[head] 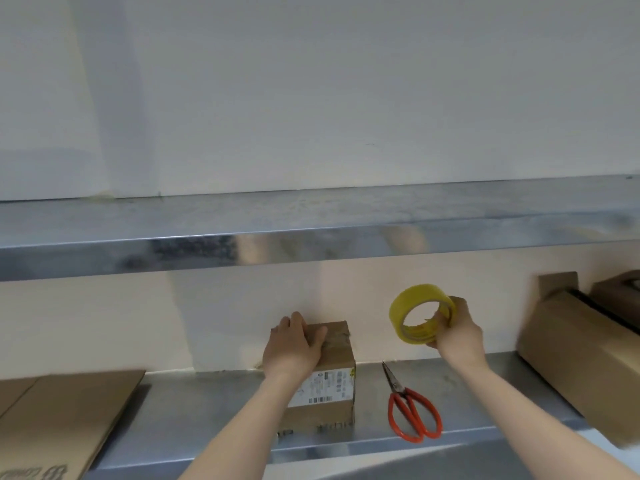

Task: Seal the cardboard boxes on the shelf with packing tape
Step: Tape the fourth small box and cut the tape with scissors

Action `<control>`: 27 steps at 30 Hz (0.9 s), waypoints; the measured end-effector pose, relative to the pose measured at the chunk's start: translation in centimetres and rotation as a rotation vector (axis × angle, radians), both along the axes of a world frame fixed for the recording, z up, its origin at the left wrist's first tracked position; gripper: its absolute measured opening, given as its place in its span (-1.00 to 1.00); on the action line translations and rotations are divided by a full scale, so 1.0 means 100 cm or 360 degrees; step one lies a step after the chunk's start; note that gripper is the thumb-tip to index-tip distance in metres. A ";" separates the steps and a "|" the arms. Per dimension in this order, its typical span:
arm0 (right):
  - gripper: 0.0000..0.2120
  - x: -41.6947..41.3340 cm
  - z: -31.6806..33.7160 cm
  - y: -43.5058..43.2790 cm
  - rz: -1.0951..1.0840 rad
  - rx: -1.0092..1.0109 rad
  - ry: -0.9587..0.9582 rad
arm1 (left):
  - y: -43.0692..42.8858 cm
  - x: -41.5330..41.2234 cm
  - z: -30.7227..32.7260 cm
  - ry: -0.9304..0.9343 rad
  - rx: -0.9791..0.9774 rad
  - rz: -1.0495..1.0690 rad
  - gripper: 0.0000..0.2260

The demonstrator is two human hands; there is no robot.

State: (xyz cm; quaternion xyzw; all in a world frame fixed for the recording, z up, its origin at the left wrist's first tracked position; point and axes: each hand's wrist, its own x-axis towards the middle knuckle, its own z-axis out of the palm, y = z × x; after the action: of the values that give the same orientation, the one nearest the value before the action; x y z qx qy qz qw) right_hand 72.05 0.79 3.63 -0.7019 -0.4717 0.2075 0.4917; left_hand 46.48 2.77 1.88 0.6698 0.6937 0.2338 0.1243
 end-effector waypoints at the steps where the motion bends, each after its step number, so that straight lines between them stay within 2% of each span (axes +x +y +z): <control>1: -0.83 0.001 -0.003 0.000 0.0006 0.0000 -0.0027 | -0.001 0.002 0.001 0.0023 -0.0020 -0.0009 -0.62; 5: -0.85 0.004 -0.010 0.001 0.0037 -0.0080 -0.0001 | -0.001 0.006 0.006 0.0077 -0.0129 -0.0001 -0.55; 12: -0.90 0.014 -0.031 -0.002 0.0091 -0.0381 -0.0094 | -0.001 0.011 0.016 0.0208 -0.0299 -0.0051 -0.73; 16: -0.85 0.015 -0.036 -0.004 0.0176 -0.0451 -0.0147 | 0.001 0.008 0.018 0.0143 -0.0242 -0.0070 -0.87; 21: -0.82 0.020 -0.045 -0.008 0.0149 -0.0486 -0.0056 | 0.005 0.002 0.015 0.0019 -0.0243 -0.0113 -0.96; 27: -0.84 0.015 -0.047 -0.004 0.0126 -0.0463 0.0030 | 0.002 -0.016 0.020 -0.0160 -0.0144 -0.0096 -0.98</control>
State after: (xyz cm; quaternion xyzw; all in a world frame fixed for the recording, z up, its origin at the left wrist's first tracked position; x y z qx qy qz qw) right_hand 73.55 0.38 -1.09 -0.7445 -0.4593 0.2996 0.3806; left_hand 44.90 2.93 3.83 0.6715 0.6760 0.2317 0.1960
